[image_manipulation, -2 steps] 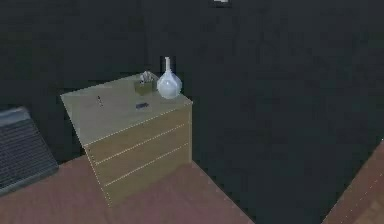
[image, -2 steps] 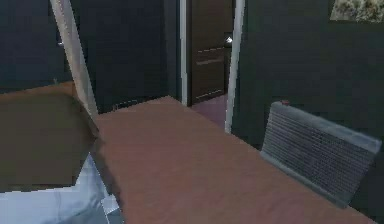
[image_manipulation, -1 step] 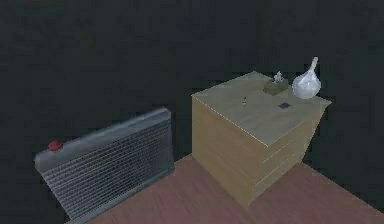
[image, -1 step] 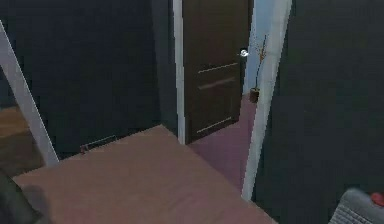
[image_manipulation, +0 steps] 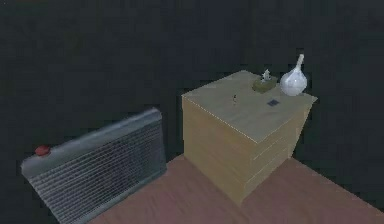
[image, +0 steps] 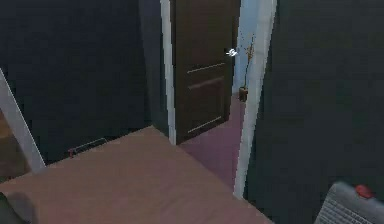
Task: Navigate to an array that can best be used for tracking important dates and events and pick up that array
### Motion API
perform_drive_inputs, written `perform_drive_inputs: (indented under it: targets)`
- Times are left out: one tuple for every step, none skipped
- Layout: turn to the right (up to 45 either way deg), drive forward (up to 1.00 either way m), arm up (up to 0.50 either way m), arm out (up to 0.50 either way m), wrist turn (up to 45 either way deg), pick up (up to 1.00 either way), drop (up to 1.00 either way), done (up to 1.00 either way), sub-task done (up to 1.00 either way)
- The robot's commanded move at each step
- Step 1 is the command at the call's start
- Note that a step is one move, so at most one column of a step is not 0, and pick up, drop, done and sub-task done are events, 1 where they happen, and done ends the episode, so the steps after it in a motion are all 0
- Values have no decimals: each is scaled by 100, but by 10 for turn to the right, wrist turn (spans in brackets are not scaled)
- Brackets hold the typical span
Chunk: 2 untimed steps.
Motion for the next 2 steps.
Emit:
perform_drive_inputs:
  targets:
    - [0,100,0,0,0,0,0,0,0]
    - [90,0,0,0,0,0,0,0,0]
